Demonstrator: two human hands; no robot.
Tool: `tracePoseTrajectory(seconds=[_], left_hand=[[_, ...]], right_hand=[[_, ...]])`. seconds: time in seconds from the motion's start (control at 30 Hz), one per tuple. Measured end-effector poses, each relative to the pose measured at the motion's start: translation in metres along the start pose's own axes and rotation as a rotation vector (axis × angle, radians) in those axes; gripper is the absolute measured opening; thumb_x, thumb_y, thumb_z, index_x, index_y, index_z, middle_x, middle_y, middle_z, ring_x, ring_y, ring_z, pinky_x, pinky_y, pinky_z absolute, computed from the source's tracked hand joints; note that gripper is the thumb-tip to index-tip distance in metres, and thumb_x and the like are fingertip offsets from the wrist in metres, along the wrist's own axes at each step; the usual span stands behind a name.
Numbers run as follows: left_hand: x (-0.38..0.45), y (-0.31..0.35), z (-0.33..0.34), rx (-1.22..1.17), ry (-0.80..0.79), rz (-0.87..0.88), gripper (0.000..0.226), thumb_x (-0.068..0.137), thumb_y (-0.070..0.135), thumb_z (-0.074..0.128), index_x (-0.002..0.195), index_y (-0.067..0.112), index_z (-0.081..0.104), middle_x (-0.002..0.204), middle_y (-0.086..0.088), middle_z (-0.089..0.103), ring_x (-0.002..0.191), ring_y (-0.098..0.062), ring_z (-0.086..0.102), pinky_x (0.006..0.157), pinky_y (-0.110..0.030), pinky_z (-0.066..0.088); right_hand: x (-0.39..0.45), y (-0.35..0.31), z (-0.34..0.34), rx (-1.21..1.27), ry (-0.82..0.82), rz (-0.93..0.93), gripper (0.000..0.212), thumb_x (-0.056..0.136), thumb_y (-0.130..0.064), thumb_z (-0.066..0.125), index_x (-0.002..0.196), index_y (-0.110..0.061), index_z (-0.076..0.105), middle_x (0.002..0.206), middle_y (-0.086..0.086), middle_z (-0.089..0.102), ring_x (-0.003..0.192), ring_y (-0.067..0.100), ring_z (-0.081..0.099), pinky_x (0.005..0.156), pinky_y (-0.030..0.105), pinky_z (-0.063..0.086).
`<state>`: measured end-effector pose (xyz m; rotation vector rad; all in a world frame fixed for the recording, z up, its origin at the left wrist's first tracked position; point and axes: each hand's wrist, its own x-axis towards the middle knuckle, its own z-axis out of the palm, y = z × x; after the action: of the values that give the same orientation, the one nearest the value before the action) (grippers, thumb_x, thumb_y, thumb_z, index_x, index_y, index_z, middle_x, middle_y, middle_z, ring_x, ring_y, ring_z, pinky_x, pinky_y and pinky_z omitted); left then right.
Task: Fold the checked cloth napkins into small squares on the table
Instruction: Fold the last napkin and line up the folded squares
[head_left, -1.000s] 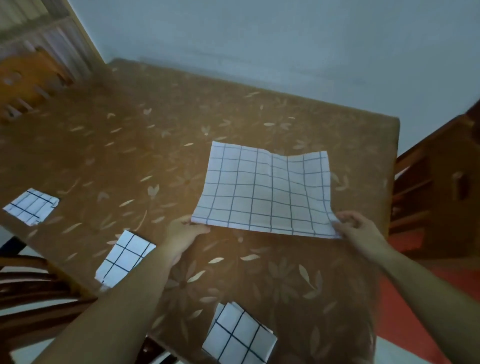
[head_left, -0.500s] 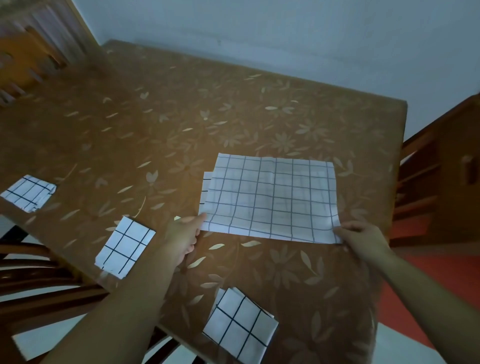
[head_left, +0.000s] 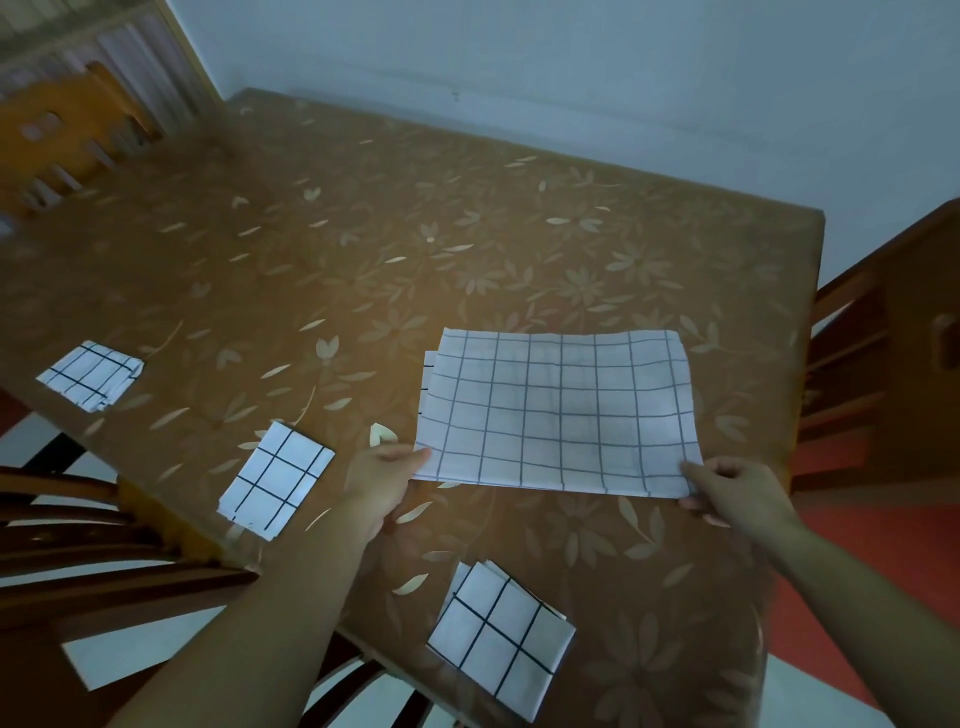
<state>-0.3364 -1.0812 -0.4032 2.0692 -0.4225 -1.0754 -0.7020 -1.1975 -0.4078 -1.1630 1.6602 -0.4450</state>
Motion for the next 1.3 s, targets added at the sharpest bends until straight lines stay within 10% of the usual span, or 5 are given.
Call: tracePoseTrajectory(seconds=[0.2, 0.67, 0.87, 1.1, 1.3], left_hand=[[-0.005, -0.012, -0.014, -0.042, -0.046, -0.052, 0.008, 0.083, 0.014, 0.074, 0.087, 0.017, 0.068, 0.083, -0.009, 0.071, 0.075, -0.019, 0.068, 0.067, -0.027, 0.057], [-0.006, -0.021, -0.009, -0.181, 0.024, -0.064, 0.021, 0.077, 0.001, 0.075, 0.094, 0.011, 0.066, 0.101, -0.006, 0.068, 0.091, -0.018, 0.064, 0.064, -0.021, 0.057], [-0.015, -0.026, -0.005, 0.561, 0.216, 0.519, 0.049, 0.078, 0.017, 0.073, 0.124, 0.025, 0.057, 0.124, -0.001, 0.057, 0.112, -0.024, 0.055, 0.092, -0.037, 0.050], [-0.024, -0.033, 0.016, 1.031, -0.136, 0.917, 0.033, 0.093, 0.027, 0.054, 0.124, 0.033, 0.061, 0.135, 0.014, 0.054, 0.123, -0.010, 0.051, 0.098, -0.027, 0.043], [-0.026, -0.037, 0.013, 1.127, -0.053, 1.028, 0.019, 0.096, 0.031, 0.049, 0.103, 0.029, 0.066, 0.104, 0.012, 0.066, 0.098, -0.011, 0.059, 0.084, -0.027, 0.047]], right_hand=[[-0.006, 0.003, 0.006, -0.093, 0.080, -0.014, 0.027, 0.082, -0.032, 0.072, 0.065, -0.011, 0.070, 0.059, 0.004, 0.070, 0.067, 0.027, 0.071, 0.069, 0.041, 0.057], [-0.025, 0.006, 0.016, -0.073, 0.147, -0.034, 0.014, 0.077, -0.019, 0.077, 0.080, -0.009, 0.066, 0.082, 0.010, 0.072, 0.062, 0.017, 0.067, 0.058, 0.026, 0.050], [-0.047, 0.007, 0.034, -0.652, 0.308, -0.495, 0.049, 0.079, -0.029, 0.070, 0.125, -0.020, 0.054, 0.129, 0.008, 0.047, 0.110, 0.028, 0.050, 0.090, 0.045, 0.046], [-0.056, 0.029, 0.062, -1.100, -0.049, -0.656, 0.063, 0.096, -0.057, 0.027, 0.152, -0.029, 0.020, 0.161, -0.006, 0.012, 0.148, 0.016, 0.007, 0.118, 0.040, 0.009], [-0.067, 0.032, 0.064, -1.060, 0.109, -0.797, 0.037, 0.079, -0.030, 0.074, 0.114, -0.020, 0.068, 0.123, 0.001, 0.066, 0.115, 0.022, 0.061, 0.094, 0.045, 0.045]])
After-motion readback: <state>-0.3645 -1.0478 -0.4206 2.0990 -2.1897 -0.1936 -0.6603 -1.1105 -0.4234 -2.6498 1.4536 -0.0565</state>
